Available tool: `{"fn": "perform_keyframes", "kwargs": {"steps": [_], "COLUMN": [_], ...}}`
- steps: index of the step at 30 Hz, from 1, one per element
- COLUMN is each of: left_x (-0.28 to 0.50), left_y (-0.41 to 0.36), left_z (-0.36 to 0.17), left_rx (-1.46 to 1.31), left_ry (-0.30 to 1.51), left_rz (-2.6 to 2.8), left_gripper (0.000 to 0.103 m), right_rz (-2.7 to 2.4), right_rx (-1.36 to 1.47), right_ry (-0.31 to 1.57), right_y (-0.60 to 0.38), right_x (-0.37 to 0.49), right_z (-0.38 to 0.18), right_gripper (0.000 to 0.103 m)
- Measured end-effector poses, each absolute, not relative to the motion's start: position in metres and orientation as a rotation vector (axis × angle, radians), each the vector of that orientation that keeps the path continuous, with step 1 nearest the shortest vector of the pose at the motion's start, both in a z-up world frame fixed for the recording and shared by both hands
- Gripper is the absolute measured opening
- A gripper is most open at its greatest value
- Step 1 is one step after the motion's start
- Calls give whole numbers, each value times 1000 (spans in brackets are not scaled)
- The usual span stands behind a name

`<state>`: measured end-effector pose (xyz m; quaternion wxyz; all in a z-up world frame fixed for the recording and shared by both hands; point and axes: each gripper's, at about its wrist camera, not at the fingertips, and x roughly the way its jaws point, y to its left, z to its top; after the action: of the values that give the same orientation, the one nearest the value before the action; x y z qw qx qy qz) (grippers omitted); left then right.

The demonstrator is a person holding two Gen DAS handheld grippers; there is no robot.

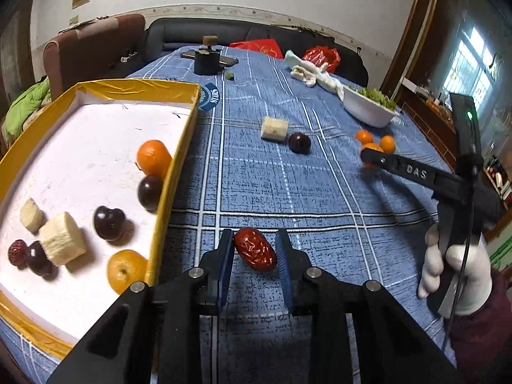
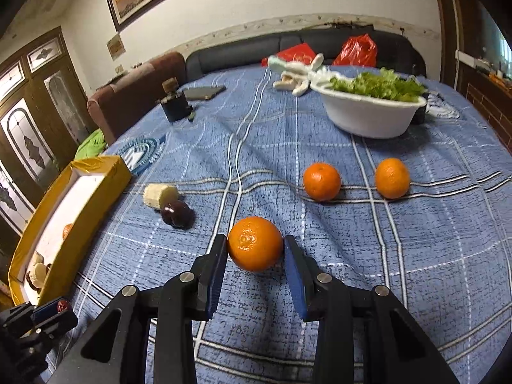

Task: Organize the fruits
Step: 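Carry the date and orange into the tray and open both tools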

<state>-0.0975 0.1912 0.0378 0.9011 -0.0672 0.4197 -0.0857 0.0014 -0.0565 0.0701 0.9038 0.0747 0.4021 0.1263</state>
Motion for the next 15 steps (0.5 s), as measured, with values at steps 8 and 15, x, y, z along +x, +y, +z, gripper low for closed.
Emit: {"fn": "perform_keyframes", "kwargs": {"steps": [8,15], "left_x": [-100,-70], "left_y": [260,335], "left_z": [94,97], "left_rx": [-203,-203], "left_ry": [768,788], "left_rz": [-109,59], "left_gripper": [25,26], "right_rz": [347,555], "right_rx": [151,88], "right_ry": [798,825], "right_y": [-30,57], "right_x": [-27,-24], "right_z": [110,145], "right_gripper": [39,40]}}
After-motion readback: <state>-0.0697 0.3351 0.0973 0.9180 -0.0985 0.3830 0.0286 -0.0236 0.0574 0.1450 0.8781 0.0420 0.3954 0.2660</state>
